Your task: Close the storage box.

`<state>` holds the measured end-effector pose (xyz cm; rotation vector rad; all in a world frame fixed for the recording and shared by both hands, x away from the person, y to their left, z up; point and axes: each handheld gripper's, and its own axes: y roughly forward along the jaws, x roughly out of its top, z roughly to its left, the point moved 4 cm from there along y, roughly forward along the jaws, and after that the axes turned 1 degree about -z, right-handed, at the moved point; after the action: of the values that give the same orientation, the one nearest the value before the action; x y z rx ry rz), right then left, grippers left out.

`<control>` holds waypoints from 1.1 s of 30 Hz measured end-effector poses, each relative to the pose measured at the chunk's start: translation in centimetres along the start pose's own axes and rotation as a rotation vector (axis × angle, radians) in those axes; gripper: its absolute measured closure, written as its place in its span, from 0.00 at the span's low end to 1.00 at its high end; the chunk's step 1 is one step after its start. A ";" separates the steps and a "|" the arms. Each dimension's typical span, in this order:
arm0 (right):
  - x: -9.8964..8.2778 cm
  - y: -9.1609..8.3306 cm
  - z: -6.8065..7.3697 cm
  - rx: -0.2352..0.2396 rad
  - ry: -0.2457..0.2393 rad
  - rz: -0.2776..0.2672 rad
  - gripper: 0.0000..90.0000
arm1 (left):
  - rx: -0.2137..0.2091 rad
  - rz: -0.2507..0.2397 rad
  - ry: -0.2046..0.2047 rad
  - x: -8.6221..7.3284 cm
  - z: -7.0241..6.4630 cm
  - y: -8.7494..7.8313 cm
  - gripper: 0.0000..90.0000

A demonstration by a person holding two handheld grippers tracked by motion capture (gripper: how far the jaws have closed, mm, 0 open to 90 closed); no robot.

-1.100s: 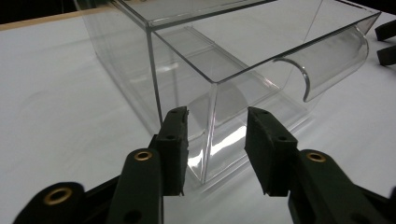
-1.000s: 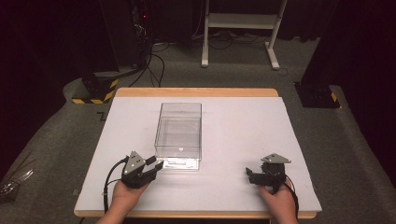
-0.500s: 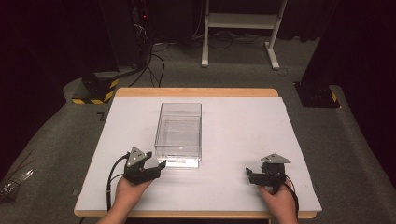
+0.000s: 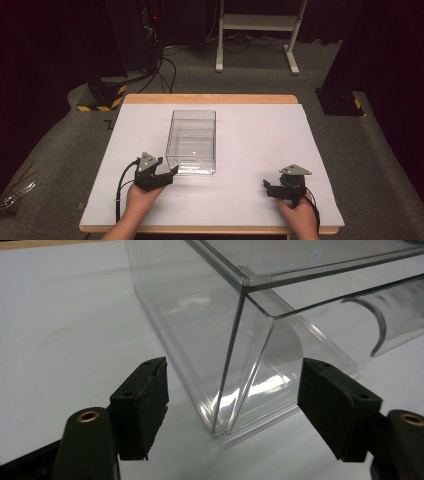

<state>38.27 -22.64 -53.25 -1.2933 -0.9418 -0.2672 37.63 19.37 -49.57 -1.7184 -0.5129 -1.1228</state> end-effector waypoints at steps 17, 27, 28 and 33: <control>0.0 0.0 0.0 0.000 0.000 0.000 0.13 | 0.017 0.000 -0.016 0.7 0.7 1.4 0.37; 0.0 0.0 0.0 0.000 0.000 0.000 0.13 | 0.021 0.004 -0.015 0.8 0.8 1.9 0.37; 0.0 0.0 0.0 0.000 0.000 0.000 0.13 | 0.021 0.003 -0.015 0.8 0.8 1.9 0.37; 0.0 0.0 0.0 0.000 0.000 0.000 0.13 | 0.035 0.003 -0.018 0.9 0.9 2.2 0.39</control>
<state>38.27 -22.64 -53.25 -1.2934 -0.9417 -0.2670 40.14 19.12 -49.97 -1.6995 -0.5384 -1.0916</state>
